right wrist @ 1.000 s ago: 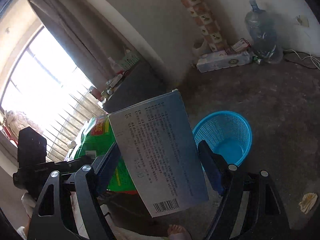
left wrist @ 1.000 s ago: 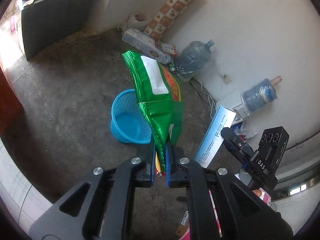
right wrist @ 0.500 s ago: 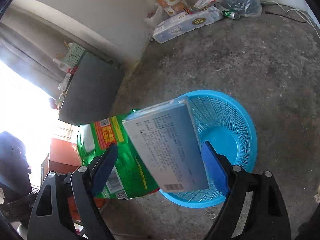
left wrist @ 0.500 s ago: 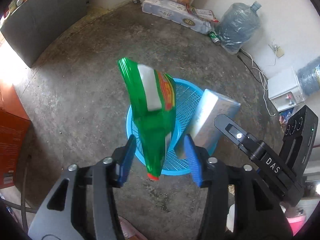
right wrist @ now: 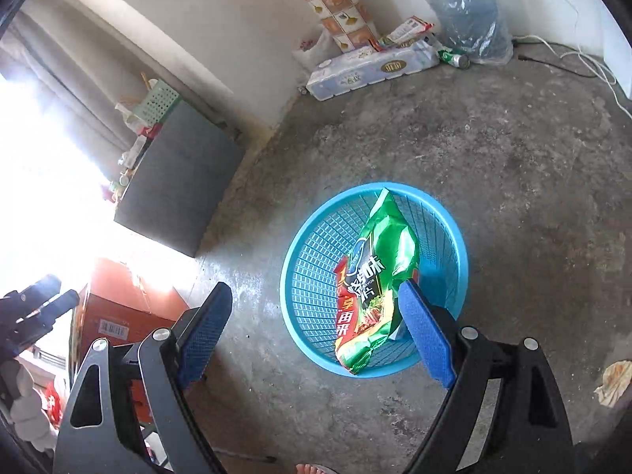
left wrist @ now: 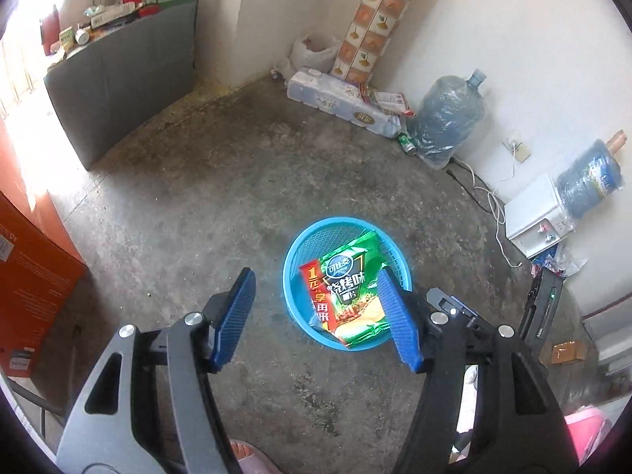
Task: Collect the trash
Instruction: 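Move the left gripper back to the table and grasp the silver cable box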
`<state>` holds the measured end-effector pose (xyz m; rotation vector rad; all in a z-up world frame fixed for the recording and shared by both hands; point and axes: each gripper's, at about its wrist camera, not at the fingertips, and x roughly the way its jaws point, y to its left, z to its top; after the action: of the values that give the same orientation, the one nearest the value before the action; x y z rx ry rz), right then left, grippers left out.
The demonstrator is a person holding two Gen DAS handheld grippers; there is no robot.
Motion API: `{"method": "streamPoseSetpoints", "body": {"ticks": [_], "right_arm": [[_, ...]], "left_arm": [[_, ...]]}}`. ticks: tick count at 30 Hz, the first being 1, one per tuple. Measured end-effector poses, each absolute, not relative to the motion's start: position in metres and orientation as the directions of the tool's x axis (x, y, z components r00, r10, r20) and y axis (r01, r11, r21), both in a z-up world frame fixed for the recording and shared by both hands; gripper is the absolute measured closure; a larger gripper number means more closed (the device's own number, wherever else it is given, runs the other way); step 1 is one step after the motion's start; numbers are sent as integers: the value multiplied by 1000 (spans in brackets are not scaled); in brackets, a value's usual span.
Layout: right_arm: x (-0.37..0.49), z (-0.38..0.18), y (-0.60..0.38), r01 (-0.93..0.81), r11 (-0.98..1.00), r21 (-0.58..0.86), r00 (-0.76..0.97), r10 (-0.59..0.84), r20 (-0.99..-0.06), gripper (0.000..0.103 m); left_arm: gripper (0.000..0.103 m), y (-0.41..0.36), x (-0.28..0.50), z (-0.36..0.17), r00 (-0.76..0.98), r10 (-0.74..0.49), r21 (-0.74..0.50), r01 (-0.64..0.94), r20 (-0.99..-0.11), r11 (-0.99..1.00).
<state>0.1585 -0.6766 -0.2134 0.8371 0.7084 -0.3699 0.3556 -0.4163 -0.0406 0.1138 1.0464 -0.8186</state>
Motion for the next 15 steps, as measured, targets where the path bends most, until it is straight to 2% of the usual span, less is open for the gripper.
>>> {"method": "streamPoseSetpoints", "body": {"ticks": [2, 6, 8, 12, 15], "right_arm": [[145, -184, -661, 533, 681, 502, 730, -70, -680, 19], [112, -122, -614, 488, 793, 364, 767, -190, -613, 6], [95, -96, -584, 459, 839, 292, 791, -236, -564, 6], [69, -55, -532, 341, 907, 246, 844, -180, -505, 7], [55, -34, -496, 222, 937, 271, 881, -74, -467, 7]], "left_arm": [[43, -388, 342, -6, 274, -600, -291, 679, -752, 674], [43, -314, 308, 56, 317, -676, -293, 722, -665, 627], [41, -273, 285, 81, 337, -703, -305, 724, -626, 619], [36, -187, 226, 117, 400, -727, -315, 708, -558, 632], [35, -117, 184, 125, 495, -678, -293, 645, -544, 705]]}}
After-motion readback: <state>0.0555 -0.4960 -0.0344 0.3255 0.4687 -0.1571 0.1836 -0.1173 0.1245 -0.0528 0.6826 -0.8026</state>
